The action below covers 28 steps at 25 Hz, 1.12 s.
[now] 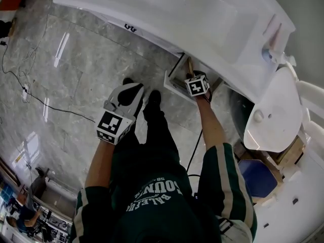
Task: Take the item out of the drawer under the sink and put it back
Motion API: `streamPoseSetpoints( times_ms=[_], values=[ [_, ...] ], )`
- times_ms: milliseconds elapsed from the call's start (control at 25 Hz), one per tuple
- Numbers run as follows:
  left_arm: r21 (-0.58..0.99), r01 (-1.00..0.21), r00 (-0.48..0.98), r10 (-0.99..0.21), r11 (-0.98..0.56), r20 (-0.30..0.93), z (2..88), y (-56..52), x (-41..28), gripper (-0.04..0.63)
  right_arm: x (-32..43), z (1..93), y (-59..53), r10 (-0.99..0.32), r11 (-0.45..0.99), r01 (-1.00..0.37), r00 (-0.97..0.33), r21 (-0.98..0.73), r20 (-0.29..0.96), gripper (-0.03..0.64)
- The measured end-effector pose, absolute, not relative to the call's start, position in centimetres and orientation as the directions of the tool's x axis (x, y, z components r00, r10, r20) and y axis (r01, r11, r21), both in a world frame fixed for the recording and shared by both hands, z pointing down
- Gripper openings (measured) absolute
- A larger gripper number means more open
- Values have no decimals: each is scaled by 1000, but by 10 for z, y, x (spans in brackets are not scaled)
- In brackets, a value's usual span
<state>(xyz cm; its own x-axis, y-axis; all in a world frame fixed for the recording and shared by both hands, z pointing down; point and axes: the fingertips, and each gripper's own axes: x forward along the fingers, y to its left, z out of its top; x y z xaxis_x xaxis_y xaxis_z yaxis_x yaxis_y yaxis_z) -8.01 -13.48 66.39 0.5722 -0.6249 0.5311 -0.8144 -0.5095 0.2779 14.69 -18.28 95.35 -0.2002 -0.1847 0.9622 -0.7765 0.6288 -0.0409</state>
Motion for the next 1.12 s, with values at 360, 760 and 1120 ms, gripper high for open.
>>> streamPoseSetpoints(
  times_ms=[360, 760, 1120],
  values=[
    [282, -826, 554, -611, -488, 565, 669, -128, -98, 49, 157, 963, -190, -208, 588, -808, -107, 37, 972, 77],
    [282, -814, 571, -609, -507, 551, 647, -128, -96, 49, 164, 934, -175, -194, 627, -776, -63, 74, 979, 51],
    [287, -803, 590, -628, -523, 507, 608, -127, -93, 49, 154, 877, -154, -217, 616, -786, -98, 58, 971, 51]
  ],
)
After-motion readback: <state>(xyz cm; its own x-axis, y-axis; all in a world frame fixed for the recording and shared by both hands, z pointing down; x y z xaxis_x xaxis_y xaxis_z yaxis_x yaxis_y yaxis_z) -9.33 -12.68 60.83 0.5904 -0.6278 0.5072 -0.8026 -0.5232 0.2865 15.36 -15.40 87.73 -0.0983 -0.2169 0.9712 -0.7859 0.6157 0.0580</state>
